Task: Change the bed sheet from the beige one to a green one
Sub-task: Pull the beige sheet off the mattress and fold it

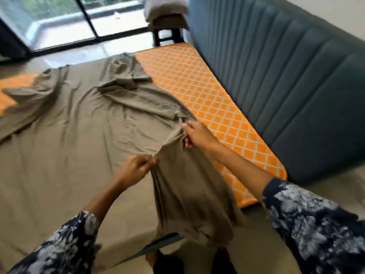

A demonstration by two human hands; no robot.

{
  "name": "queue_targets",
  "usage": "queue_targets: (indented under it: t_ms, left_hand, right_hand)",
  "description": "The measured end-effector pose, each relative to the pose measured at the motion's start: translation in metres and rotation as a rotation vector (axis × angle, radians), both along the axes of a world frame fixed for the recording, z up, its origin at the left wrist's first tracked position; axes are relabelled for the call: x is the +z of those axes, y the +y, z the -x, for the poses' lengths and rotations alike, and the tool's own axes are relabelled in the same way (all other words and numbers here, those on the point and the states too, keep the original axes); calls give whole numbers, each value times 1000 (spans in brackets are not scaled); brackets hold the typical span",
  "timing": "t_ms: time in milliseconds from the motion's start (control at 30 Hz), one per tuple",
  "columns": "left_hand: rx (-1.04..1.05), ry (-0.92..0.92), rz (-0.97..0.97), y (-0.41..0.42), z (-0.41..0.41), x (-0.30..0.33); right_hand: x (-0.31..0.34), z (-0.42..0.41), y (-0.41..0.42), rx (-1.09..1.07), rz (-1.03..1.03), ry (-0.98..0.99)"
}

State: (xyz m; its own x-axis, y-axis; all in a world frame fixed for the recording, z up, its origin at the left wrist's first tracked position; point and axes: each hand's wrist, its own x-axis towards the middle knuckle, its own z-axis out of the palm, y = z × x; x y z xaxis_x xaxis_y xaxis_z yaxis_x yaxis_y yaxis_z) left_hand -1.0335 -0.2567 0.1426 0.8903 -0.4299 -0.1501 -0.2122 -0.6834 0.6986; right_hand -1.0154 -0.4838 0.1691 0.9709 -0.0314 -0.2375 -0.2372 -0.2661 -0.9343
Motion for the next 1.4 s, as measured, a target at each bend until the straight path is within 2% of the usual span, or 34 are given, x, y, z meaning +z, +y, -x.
queue_targets:
  t_ms: [133, 300, 400, 467, 600, 700, 800, 1000, 1133, 1300, 1400]
  left_hand:
    - [407, -45, 353, 80, -44, 67]
    - [641, -171, 622, 129, -149, 187]
    - [595, -111, 812, 150, -203, 235]
    - [488, -56, 717, 167, -216, 236]
    - [457, 9, 313, 233, -197, 165]
    - [544, 125, 155, 299, -157, 89]
    - [674, 252, 20, 347, -103, 33]
    - [839, 436, -17, 373, -16, -28]
    - [948, 552, -55, 384, 39, -52]
    - [1162, 612, -109, 412, 111, -95]
    - [1277, 652, -105, 423, 153, -123]
  right_hand:
    - [56, -68, 79, 100, -16, -50]
    - [100, -142, 179, 85, -53, -176]
    - [103, -177, 233, 137, -73, -173]
    - [88, -188, 255, 167, 1, -184]
    - [18, -175, 283, 290, 224, -125]
    - [-32, -157, 298, 444, 391, -7]
    - [-56, -138, 314, 627, 569, 78]
    - [-90, -101, 362, 951, 750, 102]
    - [-126, -61, 405, 1208, 795, 42]
    - [-178, 10, 445, 1576, 916, -117]
    - [-213, 51, 462, 1716, 1003, -254]
